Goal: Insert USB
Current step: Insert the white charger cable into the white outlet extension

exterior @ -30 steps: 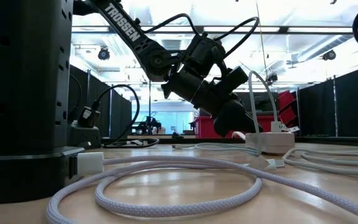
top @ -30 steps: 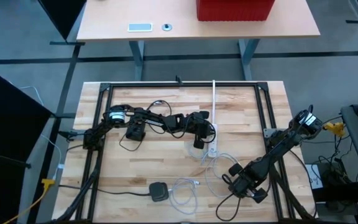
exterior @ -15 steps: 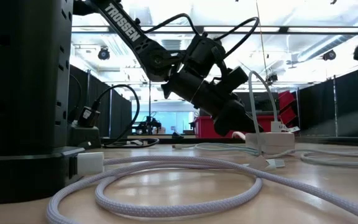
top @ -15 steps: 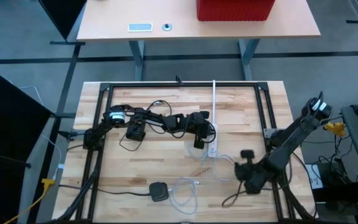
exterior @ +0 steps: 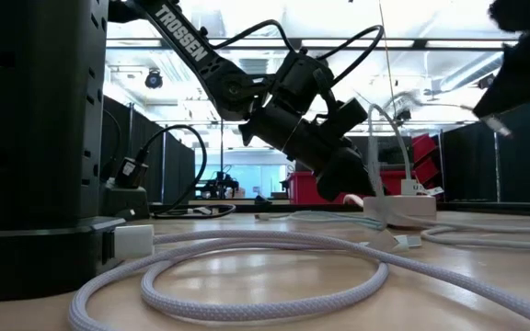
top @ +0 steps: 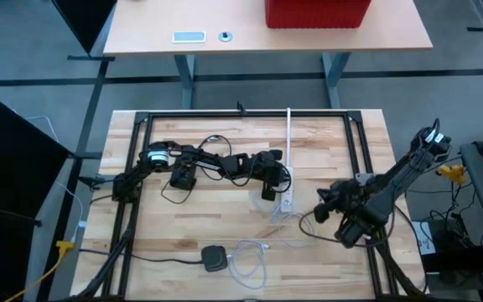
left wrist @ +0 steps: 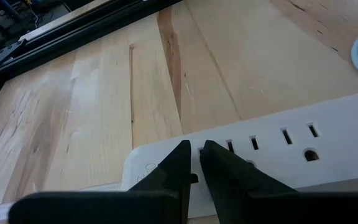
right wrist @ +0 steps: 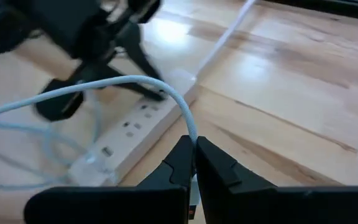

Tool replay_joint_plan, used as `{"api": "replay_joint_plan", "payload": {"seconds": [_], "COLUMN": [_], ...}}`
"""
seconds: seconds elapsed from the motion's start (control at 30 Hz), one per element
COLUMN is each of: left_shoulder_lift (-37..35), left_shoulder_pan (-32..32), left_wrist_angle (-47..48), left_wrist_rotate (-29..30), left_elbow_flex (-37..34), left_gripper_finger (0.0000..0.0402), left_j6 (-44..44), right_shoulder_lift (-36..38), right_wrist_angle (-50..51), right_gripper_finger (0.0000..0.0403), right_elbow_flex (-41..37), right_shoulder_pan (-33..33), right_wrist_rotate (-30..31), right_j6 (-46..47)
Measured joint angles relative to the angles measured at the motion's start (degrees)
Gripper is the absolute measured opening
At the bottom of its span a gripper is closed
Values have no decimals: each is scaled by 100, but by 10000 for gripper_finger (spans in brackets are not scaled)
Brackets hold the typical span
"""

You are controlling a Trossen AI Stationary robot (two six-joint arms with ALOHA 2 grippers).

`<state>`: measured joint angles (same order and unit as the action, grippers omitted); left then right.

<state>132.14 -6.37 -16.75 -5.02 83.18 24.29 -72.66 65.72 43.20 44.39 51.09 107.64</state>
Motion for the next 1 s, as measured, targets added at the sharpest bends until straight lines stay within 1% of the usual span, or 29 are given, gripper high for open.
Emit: {"api": "replay_joint_plan", "payload": {"seconds": [0.1,0.27,0.3,0.43,0.5,0.63,0.7,0.83,0.87,1.0], "left_shoulder_lift": [0,0,0,13,17,33,59,345,405,525], "left_shoulder_pan": [0,0,1,24,-19,-144,-202,-268,-269,-260], "left_wrist_angle": [0,-3,-19,-269,-389,-567,-630,-1060,-1177,-1163], "left_wrist_rotate": [-2,5,39,508,516,592,606,609,612,615], "left_elbow_flex": [0,0,0,-9,-17,-22,-22,-2,24,110], "left_gripper_finger": [41,41,41,41,41,41,41,41,41,41], "left_j6": [0,-11,-56,-315,-480,-887,-1031,-1133,-1091,-687], "right_shoulder_lift": [-156,-637,-790,-1455,-1739,-2118,-2208,-2310,-2313,-2311], "right_wrist_angle": [-102,-696,-819,-1347,-1415,-1428,-1446,-1484,-1498,-1551], "right_gripper_finger": [0,0,0,0,0,0,0,0,0,0], "right_elbow_flex": [-139,-340,-340,-338,-311,-259,-253,-253,-253,-251], "right_shoulder_pan": [-210,-437,-503,-726,-760,-774,-817,-924,-956,-1092], "right_wrist_rotate": [50,1057,1182,1460,1743,2267,2305,2379,2400,2386], "right_j6": [127,558,577,536,558,884,1095,1100,1092,875]}}
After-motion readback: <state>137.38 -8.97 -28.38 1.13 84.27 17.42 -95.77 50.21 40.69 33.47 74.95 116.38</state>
